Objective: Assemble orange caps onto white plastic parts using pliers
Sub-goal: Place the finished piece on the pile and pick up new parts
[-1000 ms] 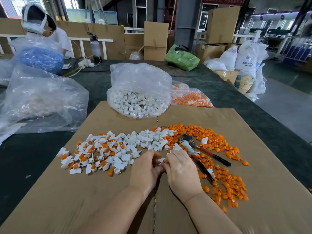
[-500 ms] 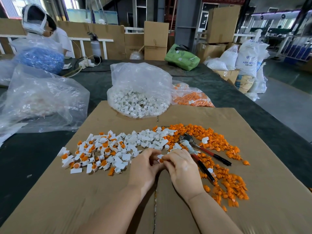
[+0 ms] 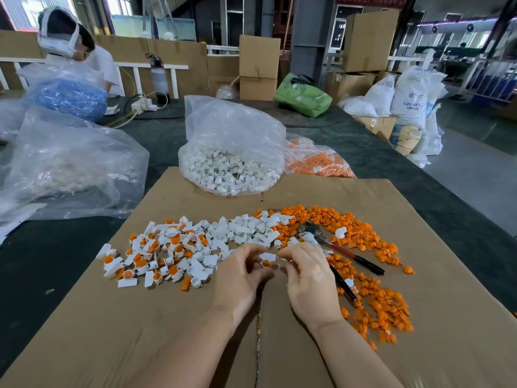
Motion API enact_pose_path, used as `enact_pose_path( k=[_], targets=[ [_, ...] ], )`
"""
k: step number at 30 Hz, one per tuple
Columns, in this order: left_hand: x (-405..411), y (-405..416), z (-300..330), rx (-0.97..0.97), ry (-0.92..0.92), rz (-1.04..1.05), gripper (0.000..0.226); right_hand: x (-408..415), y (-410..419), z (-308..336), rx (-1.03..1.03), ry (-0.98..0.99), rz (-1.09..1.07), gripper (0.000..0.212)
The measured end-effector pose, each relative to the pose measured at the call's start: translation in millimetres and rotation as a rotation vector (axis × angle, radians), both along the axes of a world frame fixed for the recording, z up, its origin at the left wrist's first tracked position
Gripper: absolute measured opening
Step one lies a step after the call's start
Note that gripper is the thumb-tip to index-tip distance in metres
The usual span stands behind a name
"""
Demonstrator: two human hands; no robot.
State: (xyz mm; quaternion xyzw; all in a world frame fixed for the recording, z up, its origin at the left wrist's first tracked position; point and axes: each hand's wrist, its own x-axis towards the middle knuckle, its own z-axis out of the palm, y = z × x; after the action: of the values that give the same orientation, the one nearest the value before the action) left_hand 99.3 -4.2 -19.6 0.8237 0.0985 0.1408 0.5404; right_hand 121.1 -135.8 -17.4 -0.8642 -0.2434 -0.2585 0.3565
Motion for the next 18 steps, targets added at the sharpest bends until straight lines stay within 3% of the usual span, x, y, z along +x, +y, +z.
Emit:
enact_pose_path(
  k=[8, 18],
  targets=[
    [0.5, -0.3, -0.7, 0.005, 0.004, 0.007, 0.036, -0.1, 0.3, -0.3, -0.055, -0.012, -0.044, 0.027],
    [-0.8, -0.7, -0.8, 0.109, -0.011, -0.022, 0.027, -1.2, 1.5, -0.1, -0.078, 0.009, 0.077, 0.015]
  ],
)
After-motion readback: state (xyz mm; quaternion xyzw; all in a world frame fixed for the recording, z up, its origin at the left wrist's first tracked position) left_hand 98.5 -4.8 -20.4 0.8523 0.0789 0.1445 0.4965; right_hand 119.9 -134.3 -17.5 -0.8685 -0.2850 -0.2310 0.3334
